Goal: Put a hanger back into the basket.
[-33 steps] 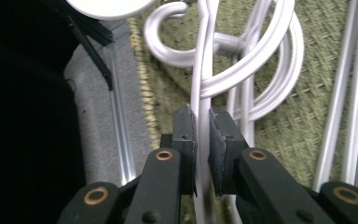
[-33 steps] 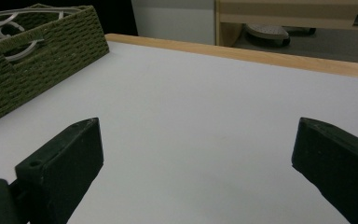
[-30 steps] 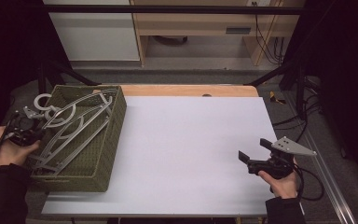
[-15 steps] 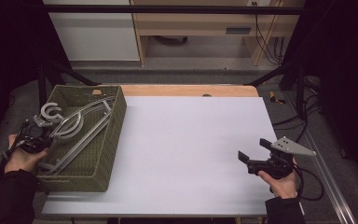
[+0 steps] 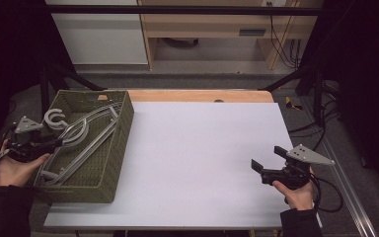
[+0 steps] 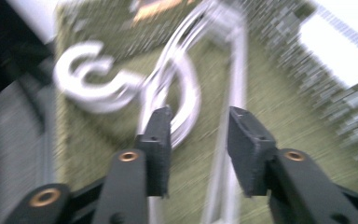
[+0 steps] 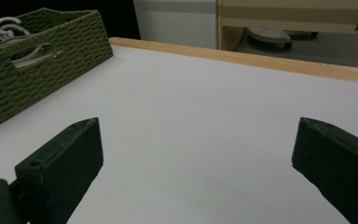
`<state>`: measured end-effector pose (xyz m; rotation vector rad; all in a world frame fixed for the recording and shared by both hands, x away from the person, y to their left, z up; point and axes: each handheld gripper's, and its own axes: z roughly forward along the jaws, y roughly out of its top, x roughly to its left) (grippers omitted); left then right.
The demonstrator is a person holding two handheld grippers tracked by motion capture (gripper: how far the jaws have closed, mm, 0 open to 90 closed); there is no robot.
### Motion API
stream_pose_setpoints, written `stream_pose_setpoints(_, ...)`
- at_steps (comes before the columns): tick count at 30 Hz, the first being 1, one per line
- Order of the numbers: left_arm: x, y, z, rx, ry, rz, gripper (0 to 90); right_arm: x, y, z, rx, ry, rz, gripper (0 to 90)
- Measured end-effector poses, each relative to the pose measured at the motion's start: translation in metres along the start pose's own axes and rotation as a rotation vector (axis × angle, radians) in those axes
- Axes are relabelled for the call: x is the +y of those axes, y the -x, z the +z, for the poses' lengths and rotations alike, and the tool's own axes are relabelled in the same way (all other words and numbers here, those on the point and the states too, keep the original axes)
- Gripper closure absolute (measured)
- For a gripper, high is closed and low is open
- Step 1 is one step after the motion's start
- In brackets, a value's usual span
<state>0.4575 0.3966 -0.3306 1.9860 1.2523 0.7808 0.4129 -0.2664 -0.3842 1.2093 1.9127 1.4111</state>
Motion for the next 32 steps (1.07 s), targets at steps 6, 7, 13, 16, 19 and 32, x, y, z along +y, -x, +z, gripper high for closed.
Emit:
stream_pose_setpoints(6, 0.000, 0.035, -0.014, -0.116, 0.185, -0.040, 41.6, 0.000, -0.003, 0.003, 0.005, 0.011, -0.002, 1.9)
stream_pose_setpoints(7, 0.000, 0.041, -0.016, -0.135, 0.208, -0.047, 39.4, 0.000, -0.004, 0.003, 0.004, 0.012, -0.008, 1.9)
stream_pose_setpoints(13, -0.006, 0.076, -0.015, -0.251, 0.310, -0.068, 26.3, 0.002, -0.005, 0.001, 0.002, 0.024, -0.008, 1.9)
stream_pose_setpoints(16, -0.010, 0.092, -0.011, -0.265, 0.329, -0.051, 19.8, 0.002, -0.004, -0.001, -0.002, 0.038, -0.019, 1.9)
stream_pose_setpoints(19, -0.016, 0.104, -0.007, -0.271, 0.347, -0.048, 13.3, 0.001, -0.003, -0.003, 0.000, 0.040, -0.015, 1.9)
stream_pose_setpoints(32, -0.034, 0.116, 0.008, -0.285, 0.323, -0.040, 6.6, -0.002, -0.004, -0.004, 0.019, 0.044, -0.017, 1.5)
